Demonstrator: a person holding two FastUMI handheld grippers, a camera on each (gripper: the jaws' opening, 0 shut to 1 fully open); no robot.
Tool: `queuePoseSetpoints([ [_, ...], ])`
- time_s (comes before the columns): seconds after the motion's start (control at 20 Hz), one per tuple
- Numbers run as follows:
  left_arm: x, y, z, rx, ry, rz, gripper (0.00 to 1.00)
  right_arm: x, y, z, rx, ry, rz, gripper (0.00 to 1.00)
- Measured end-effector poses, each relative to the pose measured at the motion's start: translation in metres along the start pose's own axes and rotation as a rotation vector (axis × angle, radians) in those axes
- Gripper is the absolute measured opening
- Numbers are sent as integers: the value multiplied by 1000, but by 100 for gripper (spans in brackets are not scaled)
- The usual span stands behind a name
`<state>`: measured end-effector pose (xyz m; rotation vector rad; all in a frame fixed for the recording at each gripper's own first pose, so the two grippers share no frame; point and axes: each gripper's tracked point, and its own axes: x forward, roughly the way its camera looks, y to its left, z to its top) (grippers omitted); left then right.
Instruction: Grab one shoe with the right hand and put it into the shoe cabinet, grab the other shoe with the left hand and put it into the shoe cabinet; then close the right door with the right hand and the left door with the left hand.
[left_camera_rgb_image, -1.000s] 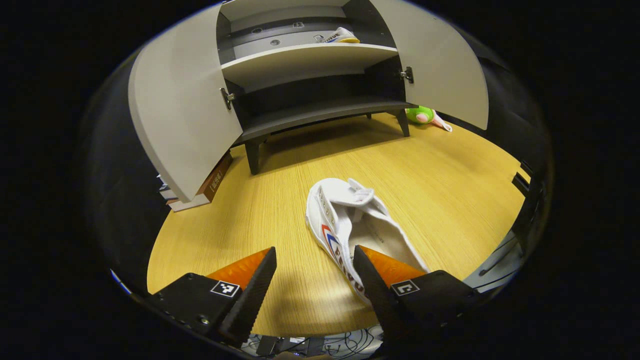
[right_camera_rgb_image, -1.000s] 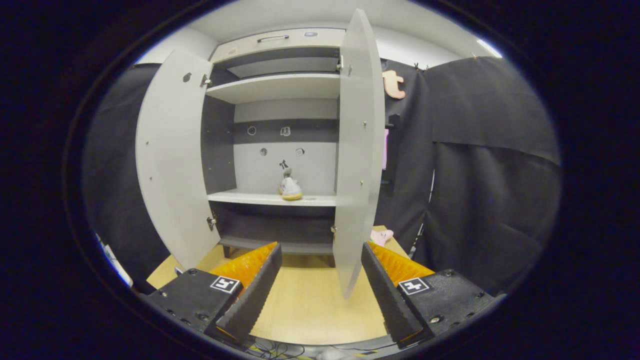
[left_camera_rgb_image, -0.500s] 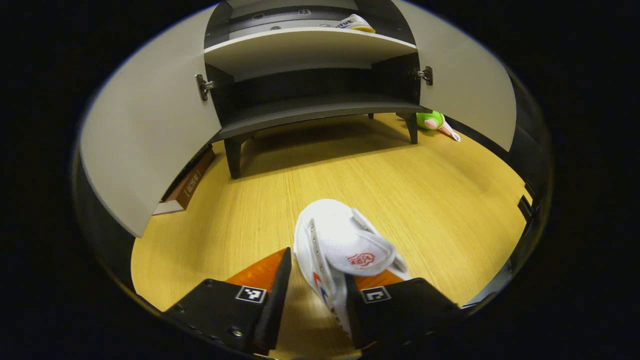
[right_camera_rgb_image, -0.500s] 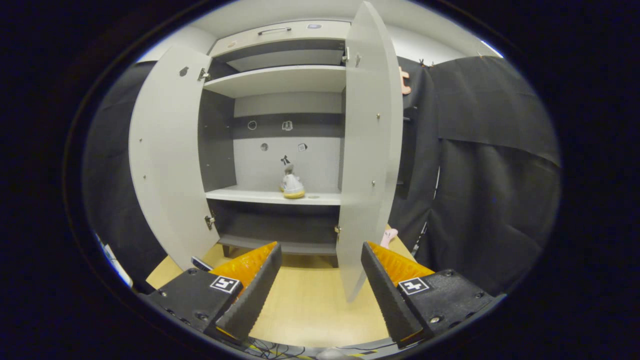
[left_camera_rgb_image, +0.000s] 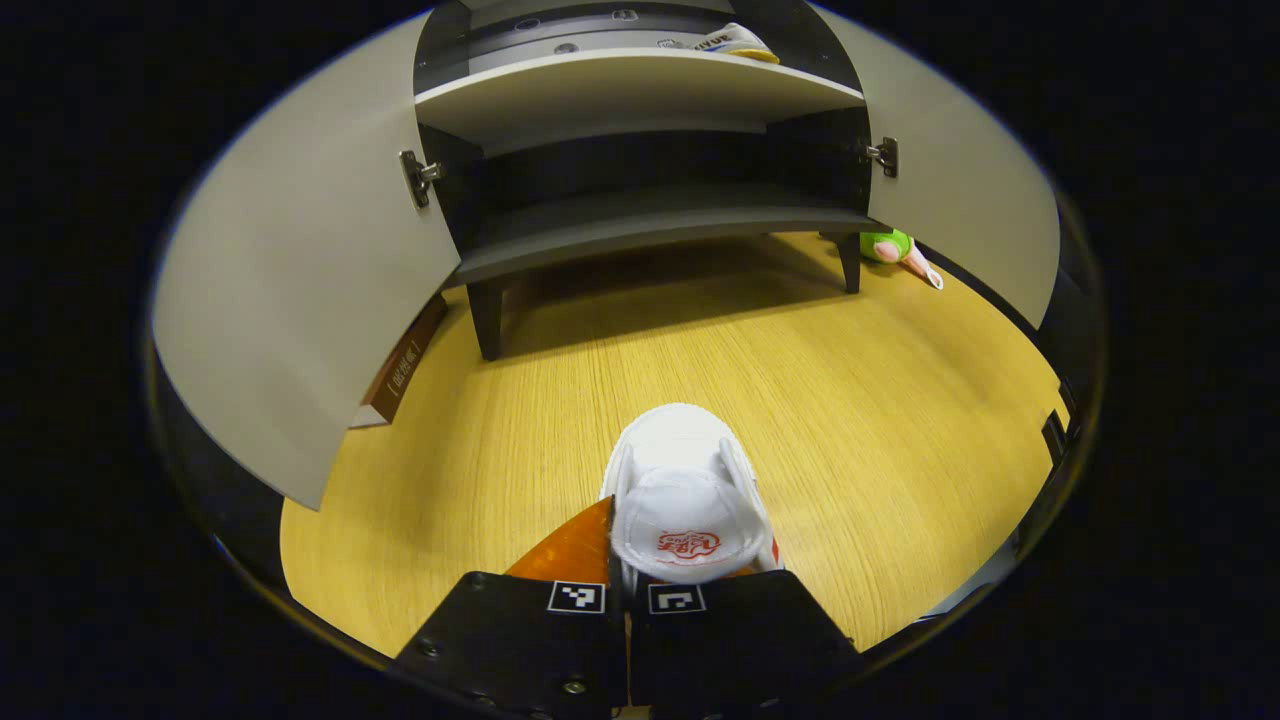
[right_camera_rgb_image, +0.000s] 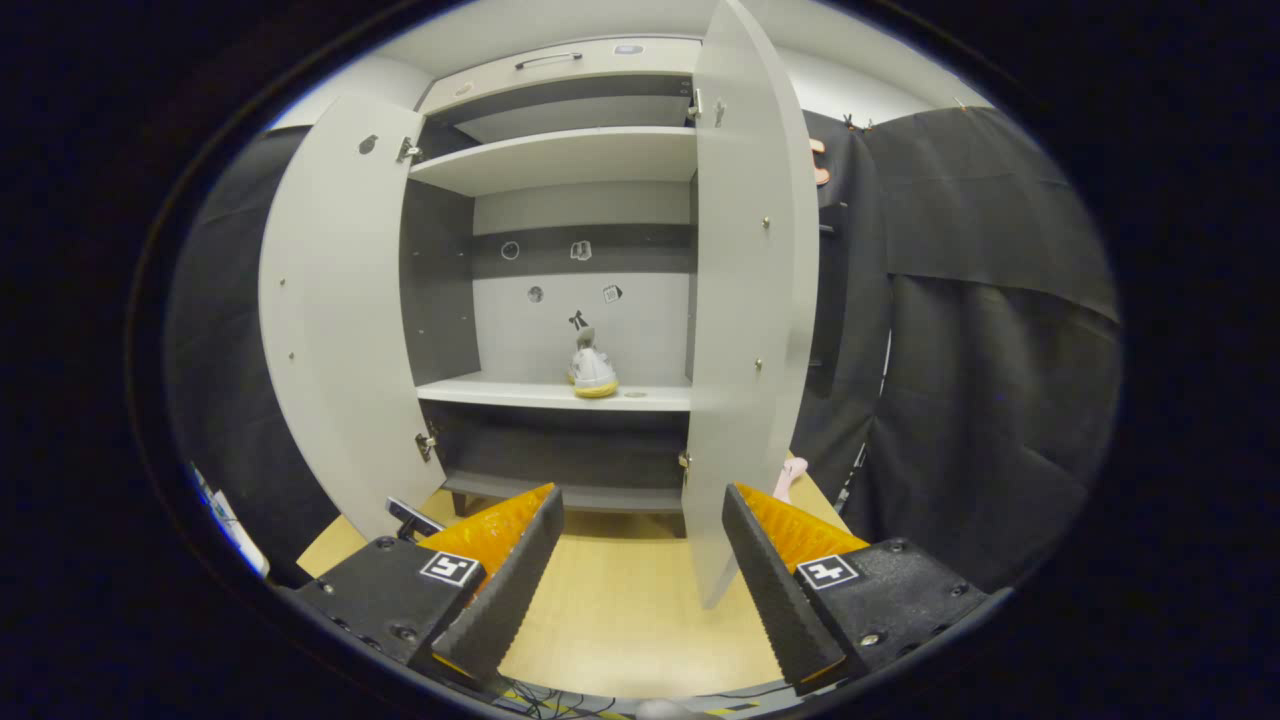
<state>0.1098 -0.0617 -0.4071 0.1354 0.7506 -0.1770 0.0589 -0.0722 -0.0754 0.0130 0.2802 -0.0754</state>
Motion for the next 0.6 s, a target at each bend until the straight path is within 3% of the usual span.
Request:
queuePoseSetpoints([
  [0.05,-8,2,14,3,-22,9,12,0,3,3,4,-11,10,100],
  [0.1,-15,7,30,0,-45,18,2,0,6,7,7,-21,23,100],
  [0.5,-78,35,174,-75,-227,85,2,11,21,33,13,-97,120,100],
  [0.55,-84,39,195,-76,-257,97,12,12,23,35,8,-104,132,100],
  [0.6,-88,43,214,-71,-281,109,12,13,26,36,2,-110,145,100],
])
